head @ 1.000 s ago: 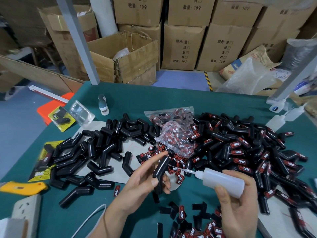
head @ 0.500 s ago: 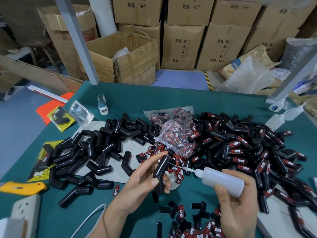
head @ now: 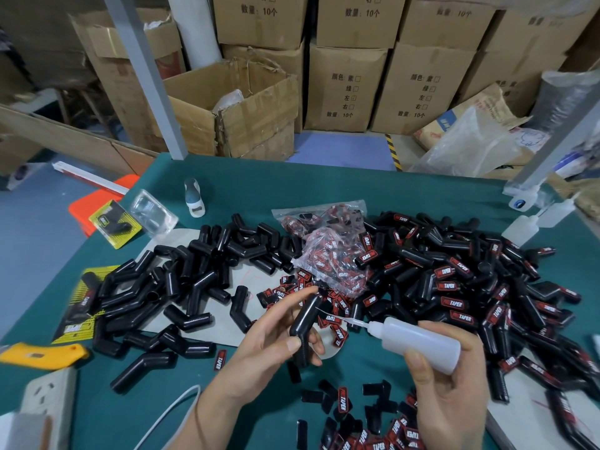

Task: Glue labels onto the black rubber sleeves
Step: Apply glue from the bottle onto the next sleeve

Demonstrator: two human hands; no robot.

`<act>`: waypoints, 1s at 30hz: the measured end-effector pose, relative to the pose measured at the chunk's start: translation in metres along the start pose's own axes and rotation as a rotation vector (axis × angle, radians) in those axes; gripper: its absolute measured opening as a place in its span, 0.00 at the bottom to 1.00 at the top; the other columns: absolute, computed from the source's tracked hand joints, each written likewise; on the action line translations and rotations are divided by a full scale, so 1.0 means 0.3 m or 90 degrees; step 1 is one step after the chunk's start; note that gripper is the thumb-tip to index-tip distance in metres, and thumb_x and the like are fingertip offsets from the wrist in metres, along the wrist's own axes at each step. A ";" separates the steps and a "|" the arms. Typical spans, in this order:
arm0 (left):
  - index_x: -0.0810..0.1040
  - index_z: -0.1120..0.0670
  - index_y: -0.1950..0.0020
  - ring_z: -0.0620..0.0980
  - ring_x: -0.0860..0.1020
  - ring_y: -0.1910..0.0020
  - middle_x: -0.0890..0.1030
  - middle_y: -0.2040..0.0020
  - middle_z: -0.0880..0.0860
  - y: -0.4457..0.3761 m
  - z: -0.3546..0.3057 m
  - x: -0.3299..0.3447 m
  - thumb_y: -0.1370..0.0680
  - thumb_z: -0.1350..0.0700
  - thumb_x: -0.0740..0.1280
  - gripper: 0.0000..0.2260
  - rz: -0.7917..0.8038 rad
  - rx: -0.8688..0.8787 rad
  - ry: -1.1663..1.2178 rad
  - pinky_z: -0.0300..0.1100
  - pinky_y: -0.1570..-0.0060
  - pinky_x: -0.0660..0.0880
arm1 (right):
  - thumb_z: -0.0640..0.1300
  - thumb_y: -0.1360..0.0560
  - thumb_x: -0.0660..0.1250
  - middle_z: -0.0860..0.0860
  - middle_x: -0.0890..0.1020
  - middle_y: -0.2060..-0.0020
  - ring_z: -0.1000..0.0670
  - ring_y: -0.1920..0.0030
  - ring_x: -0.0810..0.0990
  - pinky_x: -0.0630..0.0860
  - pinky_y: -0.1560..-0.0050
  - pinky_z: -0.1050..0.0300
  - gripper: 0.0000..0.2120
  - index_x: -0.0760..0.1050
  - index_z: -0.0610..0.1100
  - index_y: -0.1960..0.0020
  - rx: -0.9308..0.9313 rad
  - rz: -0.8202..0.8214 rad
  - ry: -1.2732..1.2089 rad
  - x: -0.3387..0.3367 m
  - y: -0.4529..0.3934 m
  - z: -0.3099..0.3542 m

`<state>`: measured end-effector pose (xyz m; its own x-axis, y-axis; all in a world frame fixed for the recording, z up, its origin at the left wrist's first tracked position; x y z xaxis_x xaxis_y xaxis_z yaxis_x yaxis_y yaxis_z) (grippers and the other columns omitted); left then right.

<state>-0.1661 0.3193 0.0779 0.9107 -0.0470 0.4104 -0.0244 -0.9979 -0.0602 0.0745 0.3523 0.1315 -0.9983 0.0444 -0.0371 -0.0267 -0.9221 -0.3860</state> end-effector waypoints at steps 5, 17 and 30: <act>0.66 0.54 0.18 0.61 0.81 0.50 0.79 0.49 0.66 -0.002 -0.007 0.005 0.19 0.60 0.67 0.29 0.008 0.001 -0.005 0.52 0.49 0.79 | 0.54 0.27 0.70 0.58 0.82 0.45 0.55 0.47 0.83 0.80 0.54 0.67 0.16 0.76 0.63 0.40 -0.001 -0.001 0.002 -0.001 0.000 0.001; 0.66 0.54 0.18 0.61 0.81 0.49 0.79 0.49 0.65 0.001 -0.007 0.006 0.19 0.60 0.67 0.29 0.014 0.002 -0.009 0.52 0.48 0.79 | 0.52 0.26 0.70 0.59 0.81 0.44 0.56 0.47 0.83 0.79 0.54 0.69 0.16 0.76 0.63 0.40 -0.005 -0.004 -0.003 -0.001 -0.001 0.002; 0.64 0.55 0.17 0.62 0.80 0.48 0.80 0.49 0.64 0.002 0.000 -0.002 0.19 0.59 0.67 0.30 0.015 0.003 -0.007 0.53 0.47 0.78 | 0.52 0.27 0.70 0.59 0.81 0.46 0.57 0.49 0.82 0.78 0.55 0.70 0.15 0.76 0.63 0.41 -0.003 0.007 -0.009 0.004 -0.003 0.004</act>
<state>-0.1666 0.3189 0.0775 0.9141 -0.0701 0.3993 -0.0440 -0.9963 -0.0741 0.0733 0.3528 0.1331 -0.9992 0.0289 -0.0289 -0.0154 -0.9208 -0.3898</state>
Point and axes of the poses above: each hand's wrist, its own y-axis away from the middle knuckle, its own x-axis out of the palm, z = x × y, the point moved 4 cm from there along -y, towards the middle knuckle
